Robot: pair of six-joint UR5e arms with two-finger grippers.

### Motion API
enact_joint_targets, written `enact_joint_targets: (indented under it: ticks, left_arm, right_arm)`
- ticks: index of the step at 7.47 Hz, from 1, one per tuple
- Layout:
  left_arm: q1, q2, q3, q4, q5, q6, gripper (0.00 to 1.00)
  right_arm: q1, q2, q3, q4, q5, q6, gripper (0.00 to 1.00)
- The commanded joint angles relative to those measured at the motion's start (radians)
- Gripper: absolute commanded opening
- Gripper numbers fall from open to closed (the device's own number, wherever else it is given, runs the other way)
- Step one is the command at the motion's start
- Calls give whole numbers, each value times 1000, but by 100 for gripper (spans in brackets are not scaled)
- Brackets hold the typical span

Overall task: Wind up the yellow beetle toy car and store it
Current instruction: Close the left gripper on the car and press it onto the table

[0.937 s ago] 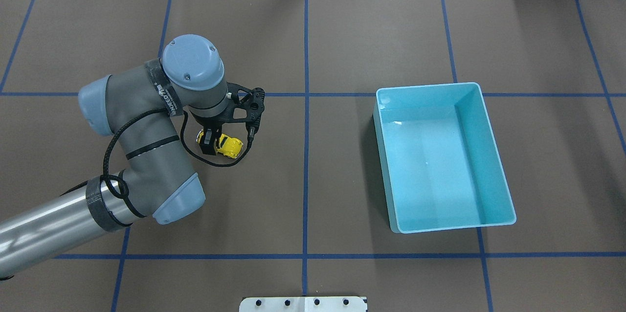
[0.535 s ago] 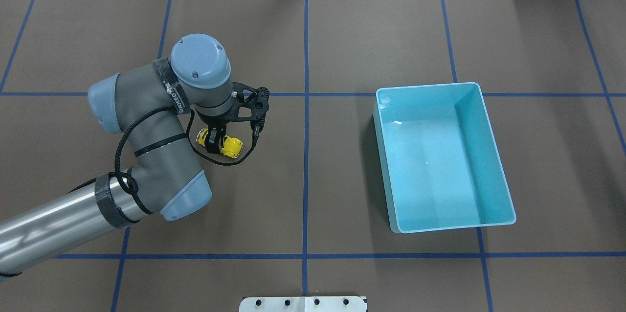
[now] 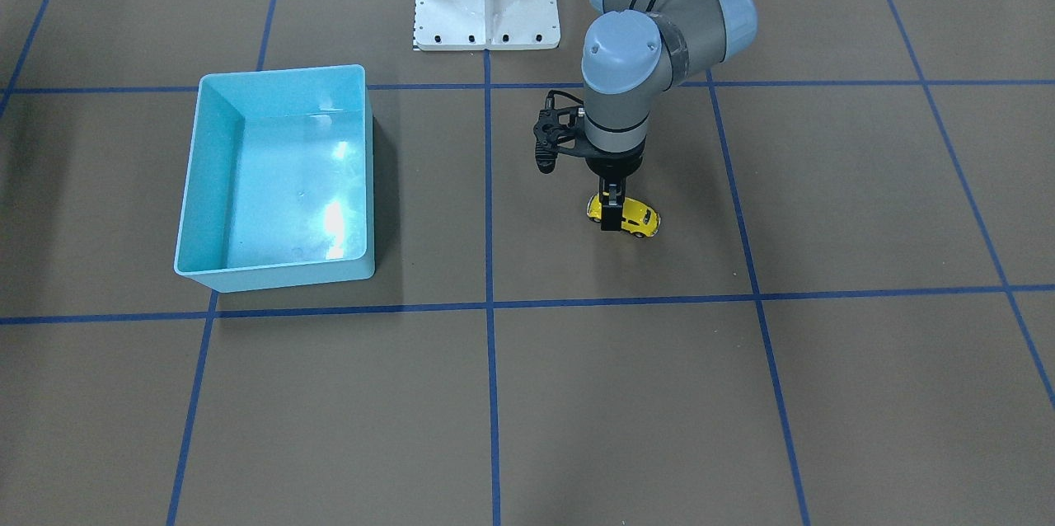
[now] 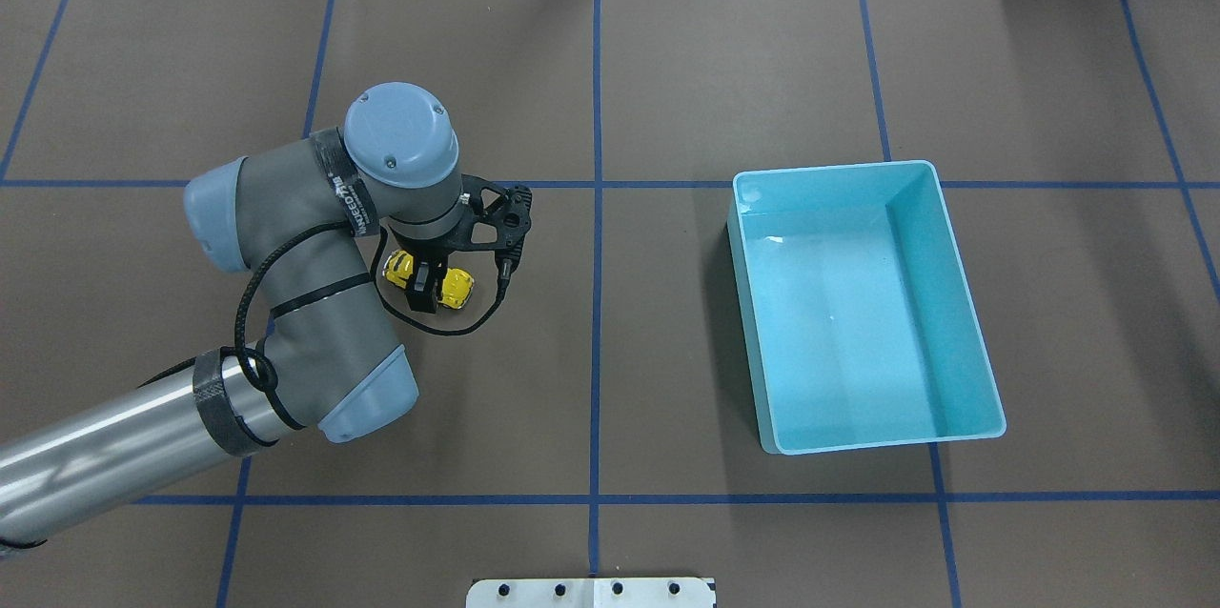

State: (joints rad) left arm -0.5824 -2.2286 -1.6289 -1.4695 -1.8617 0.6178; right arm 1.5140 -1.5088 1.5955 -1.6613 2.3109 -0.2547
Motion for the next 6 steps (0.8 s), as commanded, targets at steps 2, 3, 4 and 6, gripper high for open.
enact_joint_targets:
  ticks: [2, 3, 4, 6]
  left_arm:
    - [27, 4, 4, 0, 4, 39, 100]
    - [30, 3, 13, 0, 4, 39, 100]
    - [39, 3, 23, -2, 4, 37, 100]
    - [42, 3, 53, -47, 6, 39, 100]
  right_arm:
    - [0, -2, 0, -2, 2, 0, 100]
    - [0, -4, 0, -2, 4, 0, 100]
    - [0, -1, 3, -2, 4, 2, 100]
    - [0, -1, 3, -2, 4, 2, 100]
